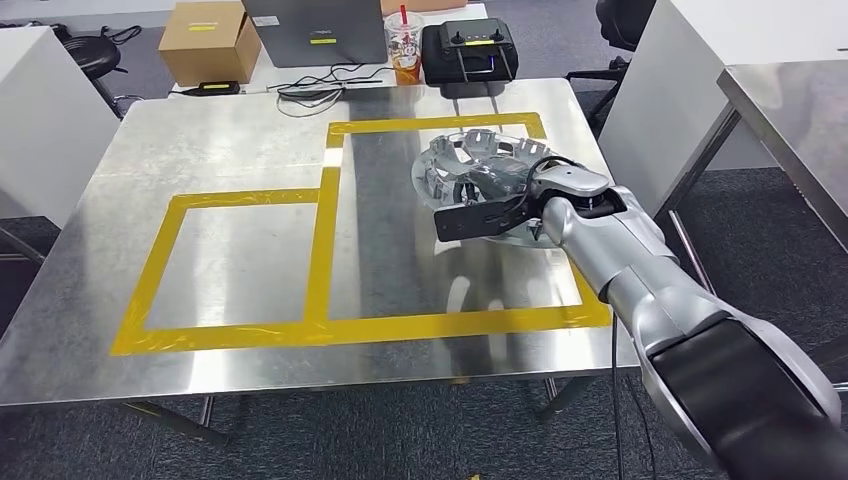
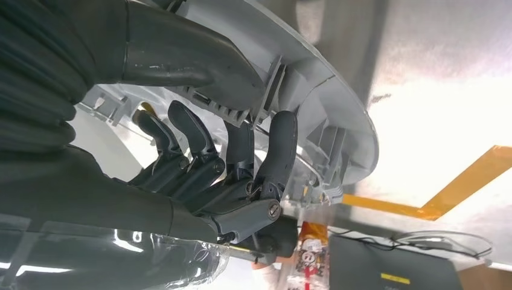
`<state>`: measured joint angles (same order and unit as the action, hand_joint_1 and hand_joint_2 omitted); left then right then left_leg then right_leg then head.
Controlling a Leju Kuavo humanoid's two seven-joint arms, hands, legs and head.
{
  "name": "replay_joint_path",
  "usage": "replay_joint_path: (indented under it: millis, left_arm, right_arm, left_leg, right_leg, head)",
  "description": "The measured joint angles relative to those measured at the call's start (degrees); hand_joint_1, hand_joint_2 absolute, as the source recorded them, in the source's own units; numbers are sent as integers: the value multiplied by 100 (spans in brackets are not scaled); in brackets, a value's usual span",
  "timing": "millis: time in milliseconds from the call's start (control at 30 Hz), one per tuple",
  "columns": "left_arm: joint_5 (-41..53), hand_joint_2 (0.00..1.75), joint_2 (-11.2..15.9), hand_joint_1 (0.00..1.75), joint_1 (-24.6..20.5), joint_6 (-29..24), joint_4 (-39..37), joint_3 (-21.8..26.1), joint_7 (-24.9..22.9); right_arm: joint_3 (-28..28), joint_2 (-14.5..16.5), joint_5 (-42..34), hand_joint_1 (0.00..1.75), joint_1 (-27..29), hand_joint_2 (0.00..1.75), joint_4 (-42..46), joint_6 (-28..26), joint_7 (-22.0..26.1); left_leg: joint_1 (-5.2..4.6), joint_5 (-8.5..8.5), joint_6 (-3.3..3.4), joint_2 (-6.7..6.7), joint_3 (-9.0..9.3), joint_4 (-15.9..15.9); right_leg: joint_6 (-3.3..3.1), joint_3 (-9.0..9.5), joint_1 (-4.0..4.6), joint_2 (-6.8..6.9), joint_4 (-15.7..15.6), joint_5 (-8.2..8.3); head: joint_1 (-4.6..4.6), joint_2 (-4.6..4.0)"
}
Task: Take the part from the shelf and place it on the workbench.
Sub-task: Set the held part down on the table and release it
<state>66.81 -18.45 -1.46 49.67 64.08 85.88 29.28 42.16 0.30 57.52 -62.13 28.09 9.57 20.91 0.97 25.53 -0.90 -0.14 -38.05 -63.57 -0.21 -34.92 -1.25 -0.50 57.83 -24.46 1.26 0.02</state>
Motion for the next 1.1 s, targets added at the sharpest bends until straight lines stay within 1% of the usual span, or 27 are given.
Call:
replay_joint_path:
  millis: [33, 67, 133, 200, 233, 267, 300, 333, 367, 400, 433, 500, 533, 567, 600, 667, 733, 767, 833, 867, 900, 933, 967, 1000, 1033, 1067, 1100]
  left_arm:
    - [27, 175, 6, 0, -1, -8, 4, -5, 27]
    - [55, 175, 11, 0, 0, -17, 7, -13, 54]
    - [105, 175, 28, 0, 5, -52, 4, -33, 103]
    - [151, 175, 46, 0, 12, -115, -13, -71, 143]
    - [170, 175, 57, 0, 13, -149, -28, -98, 159]
    - [189, 175, 68, 0, 13, -175, -50, -130, 175]
    - [199, 175, 78, 0, 13, -192, -74, -157, 190]
    - [210, 175, 90, 0, 13, -206, -98, -182, 200]
    - [217, 175, 97, 0, 13, -218, -122, -204, 209]
    - [219, 175, 103, 0, 15, -230, -145, -226, 215]
    - [224, 175, 108, 0, 17, -255, -168, -249, 218]
    - [231, 175, 115, 0, 18, -322, -202, -292, 214]
    - [240, 175, 119, 0, 17, -357, -213, -308, 206]
    - [246, 131, 124, 0, 16, -381, -220, -322, 199]
    - [252, 87, 129, 0, 16, -393, -225, -334, 193]
    - [254, 0, 138, 0, 18, -401, -231, -352, 190]
    - [250, 0, 150, 0, 20, -404, -238, -365, 195]
    - [248, 0, 163, 0, 20, -406, -241, -373, 199]
    - [243, 0, 183, 0, 20, -411, -246, -406, 204]
    - [240, 0, 188, 0, 21, -415, -250, -421, 203]
    - [230, 0, 189, 0, 21, -419, -254, -433, 200]
    - [211, 0, 190, 0, 22, -423, -256, -440, 192]
    - [187, 0, 192, 0, 22, -421, -257, -442, 180]
    - [157, 0, 193, 0, 21, -408, -253, -443, 163]
    - [124, 0, 190, 0, 21, -378, -243, -443, 141]
    - [92, 0, 179, 0, 21, -330, -224, -442, 120]
    - [54, 0, 156, 0, 21, -269, -197, -440, 94]
  right_arm:
    - [-22, 1, -1, 154, -24, 175, -22, -14, -13]
    - [-44, -2, -1, 154, -45, 175, -43, -25, -22]
    - [-80, -9, 3, 154, -70, 175, -88, -32, -31]
    - [-110, -20, 10, 154, -81, 175, -122, -33, -29]
    - [-126, -30, 11, 154, -94, 175, -137, -34, -27]
    - [-138, -41, 13, 154, -106, 175, -153, -34, -23]
    - [-145, -51, 11, 154, -112, 175, -171, -33, -15]
    - [-151, -59, 10, 115, -109, 131, -191, -32, -7]
    - [-157, -64, 9, 77, -101, 87, -212, -31, 0]
    - [-166, -69, 8, 38, -94, 44, -229, -31, 6]
    - [-183, -72, 8, 0, -94, 0, -241, -30, 7]
    - [-221, -75, 8, 0, -123, 0, -250, -30, 7]
    - [-236, -72, 8, 0, -142, 0, -252, -28, 8]
    - [-244, -68, 8, 0, -156, 0, -255, -26, 8]
    - [-251, -65, 8, 0, -163, 0, -260, -24, 9]
    - [-268, -64, 7, 0, -165, 0, -273, -20, 9]
    - [-294, -61, 2, 0, -168, 0, -280, -20, 11]
    - [-307, -57, -2, 0, -168, 0, -280, -21, 12]
    - [-332, -58, -6, 0, -149, 0, -280, -27, 14]
    - [-345, -60, -7, 0, -130, 0, -281, -36, 15]
    - [-360, -60, -8, 0, -110, 0, -281, -55, 16]
    - [-376, -59, -14, 0, -94, 0, -280, -88, 17]
    - [-395, -56, -24, 0, -84, 0, -272, -139, 17]
    - [-427, -50, -39, 0, -79, 0, -244, -223, 17]
    - [-471, -45, -68, 0, -72, 0, -189, -343, 12]
    - [-529, -40, -109, 0, -48, 0, -92, -489, -9]
    - [-613, -40, -164, 0, 11, 0, 75, -640, -62]
  left_leg:
    - [-10, -101, 21, -2, 161, 317]
    - [-25, -133, 43, -4, 252, 492]
    - [-56, -123, 102, -6, 281, 552]
    - [-43, -158, 186, -1, 303, 601]
    - [-35, -180, 228, 2, 314, 630]
    - [-28, -194, 259, 4, 322, 648]
    - [-38, -197, 276, 4, 319, 651]
    - [-44, -198, 286, 3, 316, 649]
    - [-49, -197, 290, 1, 315, 647]
    - [-51, -196, 291, -2, 316, 644]
    - [-51, -194, 289, -6, 318, 640]
    - [-57, -177, 264, -12, 317, 612]
    - [-68, -161, 240, -14, 310, 588]
    - [-79, -147, 215, -14, 301, 568]
    - [-85, -139, 188, -14, 292, 556]
    - [-71, -133, 136, -14, 284, 550]
    - [-48, -10, 66, -6, 205, 382]
    - [-38, 133, 32, -2, 91, 137]
    - [-23, 487, -21, 2, -265, -628]
    - [-18, 594, -36, 2, -425, -957]
    - [-13, 599, -43, 3, -501, -1102]
    - [-8, 497, -41, 3, -462, -1009]
    - [-4, 314, -31, 3, -311, -697]
    - [-2, 120, -14, 4, -97, -262]
    - [-12, -12, 8, 4, 110, 127]
    - [-24, -85, 32, 3, 254, 398]
    - [-39, -95, 58, 1, 327, 531]
  right_leg:
    - [13, -8, 11, -2, 1, 1]
    - [32, -18, 22, -3, 1, 5]
    - [95, -29, 31, -3, -16, 15]
    - [142, -75, 20, -1, 44, -29]
    - [140, -156, 21, 1, 204, -115]
    - [119, -298, 20, 3, 496, -252]
    - [96, -483, 23, 4, 896, -417]
    - [85, -674, 23, 4, 1303, -560]
    - [92, -815, 23, 5, 1597, -643]
    - [118, -860, 22, 6, 1686, -642]
    - [157, -782, 21, 9, 1520, -552]
    - [218, -383, 24, 18, 702, -255]
    - [212, -194, 28, 21, 336, -133]
    - [188, -73, 38, 23, 103, -63]
    - [150, -28, 54, 22, 22, -42]
    - [80, -18, 60, 19, 15, -19]
    - [22, -4, 31, 15, 0, -4]
    - [2, 4, 13, 14, -6, 0]
    - [-17, 4, 10, 13, -5, -1]
    - [-18, 4, 10, 13, -4, -3]
    - [-18, 5, 10, 12, -3, -3]
    - [-18, 8, 9, 10, -2, -4]
    - [-16, 14, 8, 7, -2, -4]
    - [-14, 19, 8, 3, -2, -4]
    - [-4, 15, 24, -2, 0, -5]
    - [11, 7, 36, -5, 1, -3]
    - [32, -1, 45, -7, -2, 0]
  head:
    - [-2, 0]
    - [-3, 0]
    - [-5, 0]
    - [-10, 0]
    - [-14, 0]
    - [-16, 0]
    - [-19, 0]
    - [-19, 0]
    - [-19, 0]
    - [-20, 0]
    - [-20, 0]
    - [-21, 0]
    - [-16, 0]
    - [-13, 0]
    - [-11, 0]
    - [-13, 0]
    - [2, 0]
    - [11, 0]
    - [25, 0]
    - [24, 0]
    - [25, 0]
    - [25, 0]
    - [25, 0]
    - [24, 0]
    - [24, 0]
    - [21, 0]
    - [20, 0]
